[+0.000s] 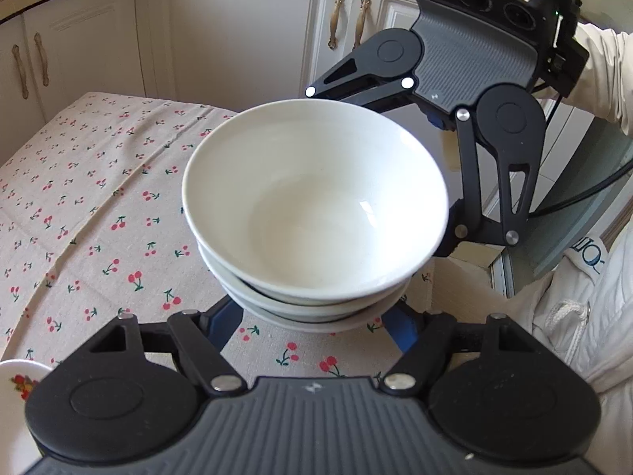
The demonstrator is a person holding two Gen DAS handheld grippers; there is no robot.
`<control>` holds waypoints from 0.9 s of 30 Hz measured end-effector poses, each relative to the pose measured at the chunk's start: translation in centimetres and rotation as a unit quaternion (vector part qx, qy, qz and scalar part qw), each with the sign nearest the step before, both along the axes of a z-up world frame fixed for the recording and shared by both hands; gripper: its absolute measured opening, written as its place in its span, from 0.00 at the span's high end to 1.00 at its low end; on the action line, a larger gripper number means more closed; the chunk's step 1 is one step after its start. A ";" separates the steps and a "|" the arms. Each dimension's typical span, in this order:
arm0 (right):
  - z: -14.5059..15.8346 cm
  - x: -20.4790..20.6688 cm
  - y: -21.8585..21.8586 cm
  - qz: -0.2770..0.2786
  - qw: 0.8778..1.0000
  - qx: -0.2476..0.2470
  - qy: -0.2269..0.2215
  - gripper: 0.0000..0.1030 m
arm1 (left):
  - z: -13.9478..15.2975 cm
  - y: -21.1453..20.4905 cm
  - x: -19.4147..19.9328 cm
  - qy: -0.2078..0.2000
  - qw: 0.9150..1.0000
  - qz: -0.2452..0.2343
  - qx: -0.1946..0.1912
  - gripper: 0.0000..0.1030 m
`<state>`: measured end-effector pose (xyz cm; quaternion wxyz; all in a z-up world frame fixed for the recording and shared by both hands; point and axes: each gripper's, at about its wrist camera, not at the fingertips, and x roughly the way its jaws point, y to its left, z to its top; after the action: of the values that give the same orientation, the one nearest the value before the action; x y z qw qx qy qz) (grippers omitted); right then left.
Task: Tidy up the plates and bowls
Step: 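Lift and carry the bowl stack over the fruit-decal plates with the right gripper, then lower the bowl stack onto the stacked plates with the right gripper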
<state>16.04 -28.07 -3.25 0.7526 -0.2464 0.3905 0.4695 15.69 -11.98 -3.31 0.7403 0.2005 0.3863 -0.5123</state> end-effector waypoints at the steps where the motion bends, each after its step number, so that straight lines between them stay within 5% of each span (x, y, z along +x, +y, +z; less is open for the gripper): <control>1: 0.3 -0.1 0.4 0.005 1.000 -0.001 -0.004 0.14 | 0.3 0.5 -0.2 -0.003 1.000 0.006 -0.001 0.26; 17: 3.7 2.1 11.8 0.117 0.991 -0.010 -0.059 0.14 | 4.4 11.2 -2.6 -0.066 0.991 0.120 -0.002 0.26; 27: 3.3 4.1 17.6 0.166 0.984 -0.014 -0.064 0.14 | 4.3 16.1 -1.7 -0.068 0.983 0.168 0.009 0.26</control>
<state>20.09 -10.46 0.08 0.6842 -0.3478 0.3013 0.5658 14.02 4.12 0.95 0.8387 0.1734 0.3678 -0.3624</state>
